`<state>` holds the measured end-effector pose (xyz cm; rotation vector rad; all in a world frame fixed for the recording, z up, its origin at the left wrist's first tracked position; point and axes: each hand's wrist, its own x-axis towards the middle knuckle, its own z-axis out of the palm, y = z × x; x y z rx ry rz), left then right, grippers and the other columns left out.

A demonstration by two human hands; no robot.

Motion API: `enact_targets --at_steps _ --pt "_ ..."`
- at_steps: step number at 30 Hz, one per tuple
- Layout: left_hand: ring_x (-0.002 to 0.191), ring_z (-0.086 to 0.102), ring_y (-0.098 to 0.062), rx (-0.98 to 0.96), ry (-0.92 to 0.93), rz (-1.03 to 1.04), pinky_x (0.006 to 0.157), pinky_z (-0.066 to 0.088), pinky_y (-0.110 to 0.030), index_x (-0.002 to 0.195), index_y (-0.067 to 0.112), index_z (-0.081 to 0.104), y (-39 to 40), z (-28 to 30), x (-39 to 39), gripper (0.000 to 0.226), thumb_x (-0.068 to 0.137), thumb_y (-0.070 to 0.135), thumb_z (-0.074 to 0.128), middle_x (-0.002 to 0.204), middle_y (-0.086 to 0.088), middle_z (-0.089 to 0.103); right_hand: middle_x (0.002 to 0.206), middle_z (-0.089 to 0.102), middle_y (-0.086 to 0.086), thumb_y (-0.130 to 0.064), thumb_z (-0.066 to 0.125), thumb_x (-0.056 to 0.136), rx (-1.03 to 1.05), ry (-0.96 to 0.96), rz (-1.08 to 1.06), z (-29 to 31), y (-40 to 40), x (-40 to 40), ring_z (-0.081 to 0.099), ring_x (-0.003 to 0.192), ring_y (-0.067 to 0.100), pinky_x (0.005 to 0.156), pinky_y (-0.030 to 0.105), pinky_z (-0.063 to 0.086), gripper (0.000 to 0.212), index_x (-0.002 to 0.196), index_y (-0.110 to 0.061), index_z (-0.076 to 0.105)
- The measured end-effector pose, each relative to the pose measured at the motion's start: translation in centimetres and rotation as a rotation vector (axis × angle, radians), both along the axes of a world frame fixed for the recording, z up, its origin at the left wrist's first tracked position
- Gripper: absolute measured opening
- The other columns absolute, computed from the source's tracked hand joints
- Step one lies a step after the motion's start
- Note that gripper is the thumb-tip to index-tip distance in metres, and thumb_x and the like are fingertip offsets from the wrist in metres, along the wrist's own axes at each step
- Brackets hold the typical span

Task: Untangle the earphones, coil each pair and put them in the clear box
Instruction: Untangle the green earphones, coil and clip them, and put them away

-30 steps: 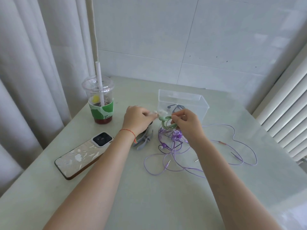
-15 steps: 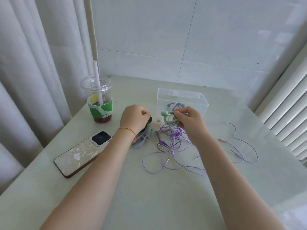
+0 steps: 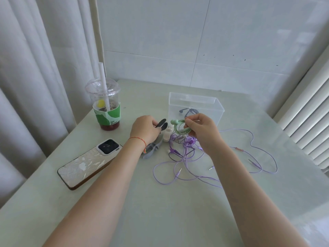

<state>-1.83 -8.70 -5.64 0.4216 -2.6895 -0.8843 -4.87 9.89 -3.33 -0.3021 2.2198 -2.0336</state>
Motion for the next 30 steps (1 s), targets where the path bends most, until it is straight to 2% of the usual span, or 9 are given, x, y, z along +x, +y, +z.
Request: enact_targets --at_steps 2,6,8,11,19,22,24,26,30 --pt "0.091 0.064 -0.022 0.111 0.073 0.026 0.082 0.049 -0.027 0.096 0.016 0.075 0.0 0.1 0.0 0.013 0.084 0.019 0.068 0.089 -0.001 0.071 0.069 0.066 0.003 -0.006 0.06 0.094 -0.008 -0.002 -0.007 0.1 0.2 -0.1 0.061 0.062 0.015 0.06 0.024 0.049 0.006 0.088 -0.007 0.061" --pt "0.07 0.061 -0.012 0.492 0.195 -0.014 0.068 0.047 -0.023 0.085 0.017 0.069 0.3 1.5 -0.1 0.003 0.085 0.015 0.07 0.076 0.005 0.066 0.073 0.066 0.004 -0.007 0.059 0.095 -0.094 -0.019 0.007 0.5 0.5 -0.2 0.061 0.067 0.018 0.063 0.026 0.047 0.007 0.088 -0.007 0.059" --pt "0.065 0.06 -0.016 0.771 0.234 -0.122 0.059 0.045 -0.027 0.081 0.015 0.065 0.7 2.8 0.3 0.009 0.089 0.013 0.067 0.079 -0.005 0.069 0.072 0.064 0.004 -0.005 0.056 0.096 -0.231 -0.049 0.049 1.1 0.8 -0.3 0.06 0.067 0.016 0.064 0.026 0.046 0.011 0.086 -0.008 0.059" --pt "0.067 0.068 -0.029 1.21 0.168 -0.348 0.056 0.055 -0.032 0.098 0.008 0.054 2.0 4.4 1.4 0.007 0.094 0.008 0.06 0.085 -0.011 0.069 0.071 0.062 0.002 -0.005 0.052 0.097 -0.377 -0.073 0.125 2.3 1.6 -0.3 0.057 0.067 0.014 0.064 0.025 0.044 0.013 0.087 -0.008 0.059" --pt "0.051 0.063 -0.021 1.081 -0.069 -0.434 0.053 0.057 -0.029 0.112 0.012 0.062 7.7 4.1 0.3 0.017 0.095 0.013 0.061 0.077 -0.01 0.054 0.07 0.063 0.001 -0.006 0.05 0.098 -0.408 -0.035 0.162 3.5 5.1 -1.3 0.059 0.068 0.014 0.067 0.026 0.045 0.016 0.084 -0.008 0.057" --pt "0.039 0.046 -0.015 0.963 -0.13 -0.452 0.037 0.039 -0.019 0.104 0.013 0.064 9.1 3.7 -0.3 0.015 0.1 0.023 0.054 0.067 -0.007 0.044 0.07 0.064 0.001 -0.005 0.048 0.099 -0.429 -0.023 0.177 3.6 6.0 -1.8 0.061 0.07 0.018 0.07 0.031 0.048 0.018 0.084 -0.008 0.057" --pt "0.034 0.026 -0.01 0.943 -0.166 -0.46 0.037 0.022 -0.013 0.101 0.01 0.063 10.1 3.3 -0.6 0.021 0.102 0.026 0.049 0.063 -0.006 0.034 0.072 0.062 0.006 -0.006 0.049 0.099 -0.412 -0.026 0.206 3.4 6.3 -2.1 0.058 0.069 0.022 0.063 0.036 0.044 0.018 0.082 -0.005 0.057" --pt "0.035 0.019 -0.01 0.949 -0.217 -0.426 0.039 0.017 -0.014 0.098 0.008 0.062 10.7 3.0 -0.9 0.029 0.101 0.031 0.045 0.063 -0.005 0.032 0.076 0.061 0.011 -0.007 0.05 0.099 -0.376 -0.037 0.231 2.8 6.3 -2.2 0.056 0.068 0.026 0.056 0.035 0.038 0.019 0.081 -0.003 0.055" --pt "0.041 0.042 -0.02 1.102 -0.292 -0.433 0.04 0.039 -0.023 0.108 -0.002 0.063 10.4 3.2 -0.6 0.04 0.097 0.023 0.034 0.075 -0.012 0.053 0.074 0.063 0.01 -0.008 0.05 0.099 -0.319 -0.12 0.183 1.9 6.2 -2.4 0.056 0.067 0.023 0.054 0.032 0.039 0.021 0.079 -0.005 0.056"
